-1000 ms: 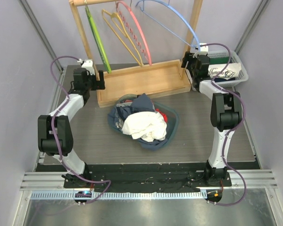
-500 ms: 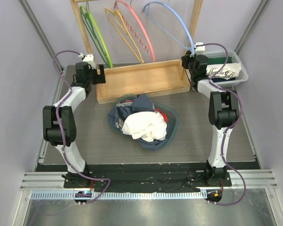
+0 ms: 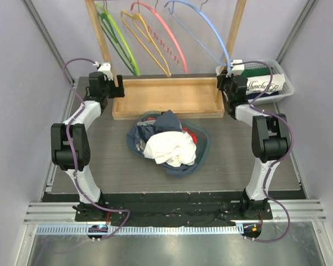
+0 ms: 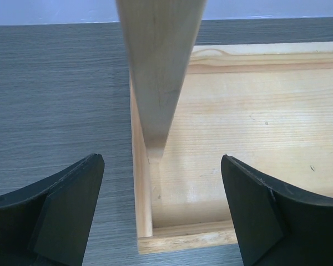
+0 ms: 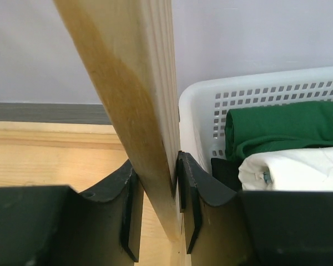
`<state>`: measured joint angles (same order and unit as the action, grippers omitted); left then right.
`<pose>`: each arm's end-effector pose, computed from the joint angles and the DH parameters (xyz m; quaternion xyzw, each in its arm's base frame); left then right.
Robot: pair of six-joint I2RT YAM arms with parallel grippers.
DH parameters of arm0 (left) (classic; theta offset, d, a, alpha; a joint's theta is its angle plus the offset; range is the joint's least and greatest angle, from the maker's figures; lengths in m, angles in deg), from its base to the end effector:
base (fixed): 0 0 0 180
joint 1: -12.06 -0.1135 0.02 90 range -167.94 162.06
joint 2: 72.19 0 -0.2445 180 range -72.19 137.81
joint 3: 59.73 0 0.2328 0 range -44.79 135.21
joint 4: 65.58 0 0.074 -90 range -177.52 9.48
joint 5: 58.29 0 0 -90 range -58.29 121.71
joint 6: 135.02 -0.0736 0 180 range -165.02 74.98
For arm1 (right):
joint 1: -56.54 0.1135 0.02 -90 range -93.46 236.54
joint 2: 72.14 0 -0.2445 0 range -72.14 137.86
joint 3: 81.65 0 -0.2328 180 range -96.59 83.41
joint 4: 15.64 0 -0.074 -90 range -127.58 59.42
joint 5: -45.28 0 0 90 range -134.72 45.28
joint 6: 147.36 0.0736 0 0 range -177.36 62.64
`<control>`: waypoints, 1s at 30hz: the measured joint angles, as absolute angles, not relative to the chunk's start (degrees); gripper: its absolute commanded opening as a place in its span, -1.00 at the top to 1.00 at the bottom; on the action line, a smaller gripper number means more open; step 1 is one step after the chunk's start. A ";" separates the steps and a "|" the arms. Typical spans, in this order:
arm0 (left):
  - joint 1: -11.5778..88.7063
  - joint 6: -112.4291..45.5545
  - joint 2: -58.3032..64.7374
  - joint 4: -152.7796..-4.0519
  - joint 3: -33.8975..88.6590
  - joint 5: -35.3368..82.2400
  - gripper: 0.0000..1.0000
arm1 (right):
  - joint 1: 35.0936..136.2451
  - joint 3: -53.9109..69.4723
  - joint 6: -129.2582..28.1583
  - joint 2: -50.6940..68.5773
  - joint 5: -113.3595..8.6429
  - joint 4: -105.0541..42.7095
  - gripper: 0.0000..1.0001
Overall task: Remove the tank top from the hanger
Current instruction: Reset both arms
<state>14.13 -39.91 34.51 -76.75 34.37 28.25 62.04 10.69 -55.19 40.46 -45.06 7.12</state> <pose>0.4520 -0.0208 0.2375 -0.0057 0.8373 -0.0594 0.5434 0.4703 0.0457 0.2354 -0.0230 0.7201 0.0485 0.6918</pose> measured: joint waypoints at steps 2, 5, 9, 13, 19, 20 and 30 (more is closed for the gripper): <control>14.13 -39.94 34.51 -76.75 34.37 28.01 -0.83 | 62.41 11.34 -55.45 39.84 -44.49 7.05 0.61; 14.13 -40.18 34.35 -76.79 34.24 27.96 -0.92 | 62.54 11.23 -55.54 39.84 -44.27 6.70 0.24; 13.82 -41.09 32.60 -78.26 33.10 27.92 -0.99 | 62.85 9.42 -53.55 39.39 -45.21 2.31 -0.70; 12.64 -41.25 27.34 -82.24 30.74 26.96 -0.99 | 65.01 8.94 -50.91 35.43 -45.60 -7.79 -0.99; 9.85 -41.47 12.17 -88.95 23.48 23.07 -0.99 | 68.57 13.48 -49.16 18.82 -41.58 -21.58 -1.00; 9.63 -41.44 9.83 -90.78 22.87 22.15 -0.99 | 69.45 14.49 -48.81 15.82 -40.60 -22.74 -0.99; 9.76 -41.31 0.80 -102.08 18.06 11.27 -0.99 | 76.71 22.73 -44.06 -4.87 -29.32 -37.58 -0.99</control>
